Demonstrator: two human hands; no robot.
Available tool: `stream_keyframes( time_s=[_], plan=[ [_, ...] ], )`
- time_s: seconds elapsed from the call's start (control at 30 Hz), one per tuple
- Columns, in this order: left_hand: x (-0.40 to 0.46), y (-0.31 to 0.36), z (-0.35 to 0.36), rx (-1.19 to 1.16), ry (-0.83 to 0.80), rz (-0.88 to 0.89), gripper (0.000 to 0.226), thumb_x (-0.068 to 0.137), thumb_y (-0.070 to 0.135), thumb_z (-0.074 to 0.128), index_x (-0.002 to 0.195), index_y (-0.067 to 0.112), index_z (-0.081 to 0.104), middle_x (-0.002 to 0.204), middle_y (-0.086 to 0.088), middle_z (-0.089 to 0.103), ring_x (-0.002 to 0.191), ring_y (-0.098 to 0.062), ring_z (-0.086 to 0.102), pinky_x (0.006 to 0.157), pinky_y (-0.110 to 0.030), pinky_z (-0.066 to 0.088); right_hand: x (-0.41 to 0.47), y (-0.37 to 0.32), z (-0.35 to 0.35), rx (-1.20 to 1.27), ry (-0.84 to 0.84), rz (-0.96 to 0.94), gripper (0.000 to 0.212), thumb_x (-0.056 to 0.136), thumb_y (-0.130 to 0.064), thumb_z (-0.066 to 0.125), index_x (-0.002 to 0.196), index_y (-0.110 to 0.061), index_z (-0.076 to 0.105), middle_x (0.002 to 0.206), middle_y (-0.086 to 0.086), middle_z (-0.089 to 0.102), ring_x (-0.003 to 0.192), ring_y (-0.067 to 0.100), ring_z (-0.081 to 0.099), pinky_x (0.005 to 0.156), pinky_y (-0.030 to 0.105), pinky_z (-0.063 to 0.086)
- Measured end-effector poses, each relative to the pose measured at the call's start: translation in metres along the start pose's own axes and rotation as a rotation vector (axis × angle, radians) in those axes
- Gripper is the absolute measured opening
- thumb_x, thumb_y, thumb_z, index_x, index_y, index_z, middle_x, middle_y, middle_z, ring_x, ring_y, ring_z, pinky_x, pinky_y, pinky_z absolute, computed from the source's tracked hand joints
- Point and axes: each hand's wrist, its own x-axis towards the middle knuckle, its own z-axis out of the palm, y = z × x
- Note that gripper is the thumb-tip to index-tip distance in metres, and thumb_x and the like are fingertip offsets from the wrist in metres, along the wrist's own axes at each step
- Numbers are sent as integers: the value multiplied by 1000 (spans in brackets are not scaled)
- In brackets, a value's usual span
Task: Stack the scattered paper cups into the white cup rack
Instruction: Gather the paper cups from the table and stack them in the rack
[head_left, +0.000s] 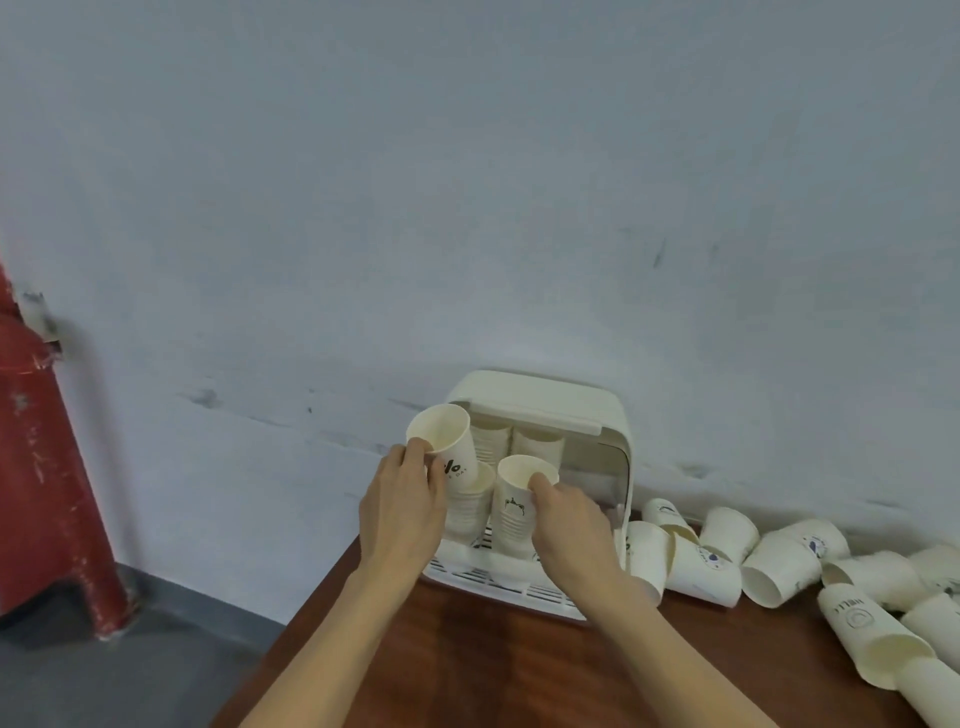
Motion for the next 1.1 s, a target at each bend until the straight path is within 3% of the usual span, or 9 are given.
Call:
stream_keyframes(
  time_s=[0.17, 0.37, 0.53, 0.63, 0.73, 0.83, 0.93, 1.0, 1.1],
  plan=[
    [4, -1, 4, 2, 36, 52, 22, 99, 27, 44, 113, 15, 55, 101, -1, 58, 88, -21, 55, 64, -32, 46, -5, -2, 7, -58, -25, -36, 28, 87, -1, 40, 112, -11, 47, 104, 11, 61, 94, 32, 55, 65, 35, 27],
    [9, 2, 11, 119, -6, 120, 21, 100, 26, 40, 107, 15, 56, 89, -1, 55, 75, -18, 47, 57, -28, 35, -17, -1, 13, -67, -58, -68, 35, 87, -5, 38, 121, -9, 41, 108, 14, 59, 97, 32, 53, 67, 36, 27],
    [5, -3, 22, 315, -131, 179, 10, 93, 18, 53, 103, 16, 54, 88, -3, 55, 72, -22, 50, 53, -29, 35, -21, 0, 15, -44, -69, -17, 65, 83, -7, 40, 145, -8, 20, 119, 17, 55, 106, 35, 51, 83, 41, 42],
    [5, -5, 25, 382, -181, 205, 16, 87, 13, 61, 101, 16, 55, 87, -4, 56, 70, -22, 51, 52, -28, 34, -23, 3, 10, -1, -78, 9, 77, 80, -4, 42, 149, -9, 8, 119, 18, 55, 106, 35, 50, 86, 42, 43],
    [2, -1, 25, 462, -269, 193, 25, 92, 13, 48, 115, 19, 52, 106, -4, 55, 90, -22, 54, 62, -27, 38, -30, 8, 2, 11, -62, 7, 75, 80, -2, 41, 148, -9, 12, 119, 16, 56, 107, 34, 50, 84, 41, 43],
    [-1, 4, 26, 453, -466, 136, 40, 92, 12, 40, 131, 20, 44, 124, -7, 49, 111, -25, 49, 78, -34, 45, -39, 14, -7, 29, -55, 25, 67, 81, -1, 41, 144, -9, 22, 123, 13, 56, 113, 33, 49, 85, 39, 42],
    [-6, 7, 26, 362, -604, 36, 56, 95, 22, 37, 149, 21, 22, 140, -11, 40, 122, -28, 45, 92, -40, 45, -48, 22, -17, 21, -82, 64, 65, 82, -1, 42, 144, -8, 23, 127, 13, 53, 118, 34, 47, 88, 40, 42],
    [-13, 15, 25, 344, -599, 16, 65, 95, 28, 39, 152, 21, 8, 145, -13, 35, 126, -30, 42, 95, -41, 43, -55, 30, -23, 24, -65, 86, 62, 82, -1, 41, 142, -8, 26, 125, 13, 54, 115, 33, 48, 83, 40, 42],
    [-28, 37, 20, 324, -502, 66, 66, 94, 26, 40, 151, 18, 7, 140, -15, 40, 127, -32, 42, 99, -41, 41, -68, 40, -31, 55, -28, 117, 56, 81, 0, 39, 136, -10, 32, 115, 13, 56, 106, 33, 50, 69, 35, 33]
  ],
)
